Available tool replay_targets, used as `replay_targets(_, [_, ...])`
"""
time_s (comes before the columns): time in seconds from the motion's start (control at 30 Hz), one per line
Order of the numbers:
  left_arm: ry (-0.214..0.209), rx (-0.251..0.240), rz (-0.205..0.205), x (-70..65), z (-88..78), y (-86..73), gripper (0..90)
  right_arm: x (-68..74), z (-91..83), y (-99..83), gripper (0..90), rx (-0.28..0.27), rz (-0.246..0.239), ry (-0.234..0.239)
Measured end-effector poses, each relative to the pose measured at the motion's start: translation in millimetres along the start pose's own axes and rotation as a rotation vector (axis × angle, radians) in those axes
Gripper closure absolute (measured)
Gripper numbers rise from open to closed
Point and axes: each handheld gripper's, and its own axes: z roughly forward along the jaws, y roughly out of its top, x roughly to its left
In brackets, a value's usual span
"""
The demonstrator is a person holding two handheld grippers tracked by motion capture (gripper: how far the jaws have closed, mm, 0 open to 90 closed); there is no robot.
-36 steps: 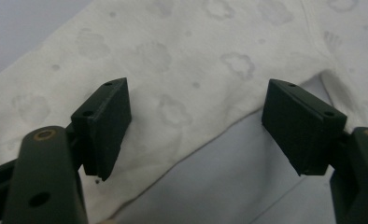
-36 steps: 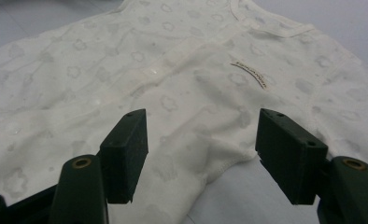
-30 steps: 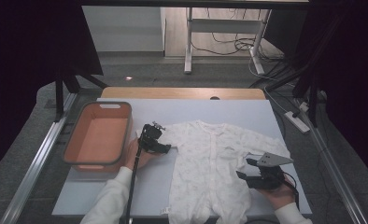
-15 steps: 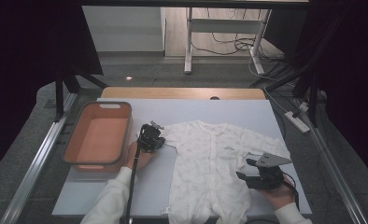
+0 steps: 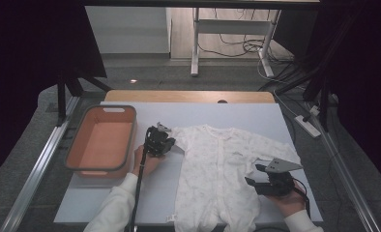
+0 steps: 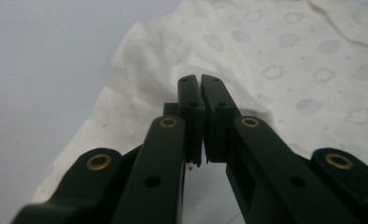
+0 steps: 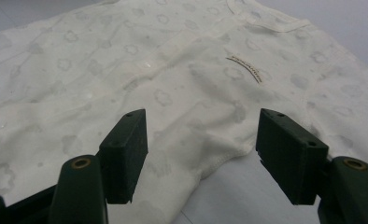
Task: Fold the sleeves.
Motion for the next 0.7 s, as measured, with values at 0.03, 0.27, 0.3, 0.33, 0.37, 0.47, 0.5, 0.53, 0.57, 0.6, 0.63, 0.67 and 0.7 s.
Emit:
replay_targets(0.03, [-0.009,-0.008,-0.006,-2.4,-0.6,0.7,86.4,0.3,-0.4,0.1,34.2,-0.004,-0.001,-0.007])
replay_targets(0.27, [-0.066,-0.038,0.040,-33.2,5.8,7.3,86.1,-1.5,-2.3,-0.3,34.5,-0.018,0.012,-0.028])
replay_targets(0.3, [-0.074,-0.037,0.048,-37.2,8.0,7.7,85.9,-1.7,-2.3,-0.4,34.4,-0.019,0.012,-0.029])
replay_targets(0.33, [-0.077,-0.037,0.054,-41.2,10.2,7.8,85.8,-1.7,-2.1,-0.3,34.4,-0.019,0.015,-0.027])
replay_targets(0.37, [-0.077,-0.037,0.061,-45.1,12.3,7.7,85.8,-1.8,-1.8,-0.3,34.5,-0.019,0.016,-0.022])
replay_targets(0.47, [-0.085,-0.031,0.084,-53.4,17.4,7.2,83.8,-1.0,-1.2,-0.4,34.4,-0.015,0.014,-0.020])
replay_targets(0.5, [-0.089,-0.027,0.090,-54.2,18.1,7.1,80.6,-0.9,-1.4,-0.4,34.5,-0.016,0.015,-0.019])
replay_targets(0.53, [-0.091,-0.025,0.091,-53.9,17.9,7.1,74.2,-1.0,-1.8,-0.2,34.5,-0.016,0.015,-0.020])
replay_targets(0.57, [-0.089,-0.029,0.087,-52.4,16.6,7.4,68.0,-1.3,-2.1,-0.2,34.5,-0.018,0.015,-0.022])
replay_targets(0.6, [-0.090,-0.035,0.080,-50.8,15.0,7.6,58.7,-1.6,-2.5,-0.2,34.4,-0.016,0.015,-0.024])
replay_targets(0.63, [-0.087,-0.050,0.062,-47.4,11.5,8.1,53.5,-1.7,-2.7,-0.3,34.5,-0.017,0.018,-0.024])
replay_targets(0.67, [-0.088,-0.063,0.048,-43.9,8.2,8.5,46.3,-2.2,-2.6,-0.7,34.4,-0.022,0.021,-0.021])
replay_targets(0.7, [-0.088,-0.073,0.033,-39.8,4.6,9.1,42.5,-2.5,-2.7,-0.8,34.4,-0.020,0.023,-0.020])
